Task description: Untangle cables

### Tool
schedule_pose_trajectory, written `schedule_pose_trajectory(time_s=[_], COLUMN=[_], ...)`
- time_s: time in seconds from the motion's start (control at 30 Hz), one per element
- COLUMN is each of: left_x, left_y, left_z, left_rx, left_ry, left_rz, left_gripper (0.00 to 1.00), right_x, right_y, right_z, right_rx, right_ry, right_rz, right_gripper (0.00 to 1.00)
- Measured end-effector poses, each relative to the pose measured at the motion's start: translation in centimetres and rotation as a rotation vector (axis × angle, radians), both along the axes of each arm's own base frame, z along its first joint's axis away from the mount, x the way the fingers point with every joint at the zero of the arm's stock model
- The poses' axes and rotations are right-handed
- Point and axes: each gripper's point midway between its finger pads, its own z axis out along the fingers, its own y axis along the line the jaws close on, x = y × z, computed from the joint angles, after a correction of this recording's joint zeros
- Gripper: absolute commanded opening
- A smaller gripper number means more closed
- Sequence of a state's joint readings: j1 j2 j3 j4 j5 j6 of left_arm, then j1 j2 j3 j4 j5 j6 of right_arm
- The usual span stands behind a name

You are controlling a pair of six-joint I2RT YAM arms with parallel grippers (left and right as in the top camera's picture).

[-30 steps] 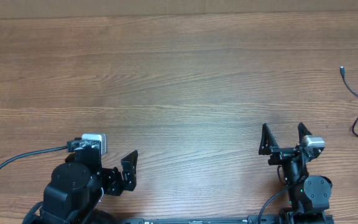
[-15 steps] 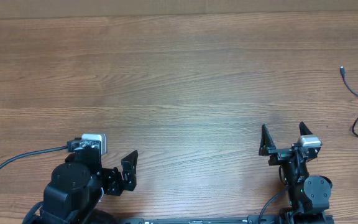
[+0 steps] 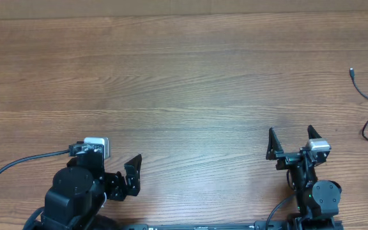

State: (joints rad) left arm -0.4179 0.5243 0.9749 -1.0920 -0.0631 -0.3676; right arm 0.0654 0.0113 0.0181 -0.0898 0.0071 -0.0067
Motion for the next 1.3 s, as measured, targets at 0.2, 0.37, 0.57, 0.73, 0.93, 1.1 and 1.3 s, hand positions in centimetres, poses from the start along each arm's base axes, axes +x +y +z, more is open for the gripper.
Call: schedule_pose_trajectory(time_s=[0.2,0.37,0.57,0.73,0.93,1.1,1.3], left_x=[0.0,0.0,0.0,-0.1,1.9,3.7,3.3], left_y=[0.0,0.0,0.0,0.1,1.2,4.7,6.6], left_z=[0.0,0.0,0.0,-0.2,2.2,5.9,6.2], left_rx=[0.000,0.000,0.000,0.003,-0.003,-0.008,-0.024], left_ry=[0.000,0.000,0.000,0.008,-0.162,-0.535,-0.866], left_rz=[0.000,0.000,0.000,0.000,0.075,0.235,0.325], left_gripper=[1.00,1.00,0.99,1.00,1.00,1.00,1.00], right_x=[0.0,0.0,0.0,0.0,0.0,0.0,0.0], right_y=[0.0,0.0,0.0,0.0,0.0,0.0,0.0], right_z=[0.0,0.0,0.0,0.0,0.0,0.0,0.0], right_rx=[0.000,0.000,0.000,0.000,0.000,0.000,0.000], right_ry=[0.000,0.000,0.000,0.000,0.001,-0.001,0.000], right_rz=[0.000,0.000,0.000,0.000,0.000,0.001,0.001], right_gripper=[1.00,1.00,1.00,1.00,1.00,1.00,1.00])
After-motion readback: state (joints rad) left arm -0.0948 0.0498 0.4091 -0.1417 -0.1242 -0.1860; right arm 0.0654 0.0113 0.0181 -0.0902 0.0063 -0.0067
